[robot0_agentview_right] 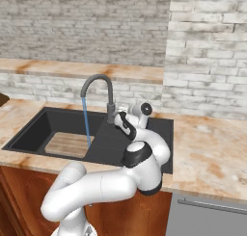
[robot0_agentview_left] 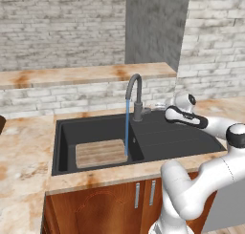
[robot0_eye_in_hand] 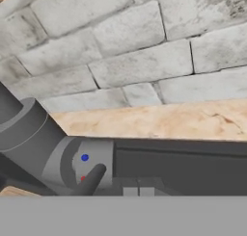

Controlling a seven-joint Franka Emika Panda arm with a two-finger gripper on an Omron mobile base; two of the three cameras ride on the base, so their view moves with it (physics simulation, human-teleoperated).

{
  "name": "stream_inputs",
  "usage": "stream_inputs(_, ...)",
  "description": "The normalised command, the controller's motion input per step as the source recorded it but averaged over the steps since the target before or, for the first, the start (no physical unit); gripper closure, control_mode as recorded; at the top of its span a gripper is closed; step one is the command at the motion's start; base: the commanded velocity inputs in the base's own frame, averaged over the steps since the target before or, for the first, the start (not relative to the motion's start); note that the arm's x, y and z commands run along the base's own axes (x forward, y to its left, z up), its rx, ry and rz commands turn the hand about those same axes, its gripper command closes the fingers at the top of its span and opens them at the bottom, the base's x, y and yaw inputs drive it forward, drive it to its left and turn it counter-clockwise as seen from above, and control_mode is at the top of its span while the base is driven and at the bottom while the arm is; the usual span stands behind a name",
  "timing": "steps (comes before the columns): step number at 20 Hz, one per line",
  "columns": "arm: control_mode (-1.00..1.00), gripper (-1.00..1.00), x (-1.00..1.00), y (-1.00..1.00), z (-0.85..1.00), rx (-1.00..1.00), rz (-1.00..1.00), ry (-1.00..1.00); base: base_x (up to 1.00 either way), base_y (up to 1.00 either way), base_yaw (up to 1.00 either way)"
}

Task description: Turn on the sink faucet with hot water and rinse the cutting board for ten seconds, then turn off the faucet. Push the cutting board to reach the water if necessary.

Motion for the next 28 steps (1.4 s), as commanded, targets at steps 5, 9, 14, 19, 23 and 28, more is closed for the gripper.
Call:
stream_inputs(5, -1.0, 1.0, 0.0, 0.59, -0.12, -0.07, 0.0, 0.0, 0.0, 0.0, 0.0)
stream_inputs(9, -1.0, 1.0, -0.01, 0.63, -0.15, -0.08, 0.0, 0.0, 0.0, 0.0, 0.0)
stream_inputs(14, -1.0, 1.0, -0.05, 0.61, -0.06, -0.07, 0.0, 0.0, 0.0, 0.0, 0.0)
stream_inputs(19, -1.0, 1.0, -0.1, 0.52, 0.0, -0.07, 0.0, 0.0, 0.0, 0.0, 0.0)
stream_inputs(23, -1.0, 1.0, -0.08, 0.63, 0.0, -0.09, 0.0, 0.0, 0.0, 0.0, 0.0)
stream_inputs(28, -1.0, 1.0, -0.06, 0.71, 0.0, -0.11, 0.0, 0.0, 0.0, 0.0, 0.0)
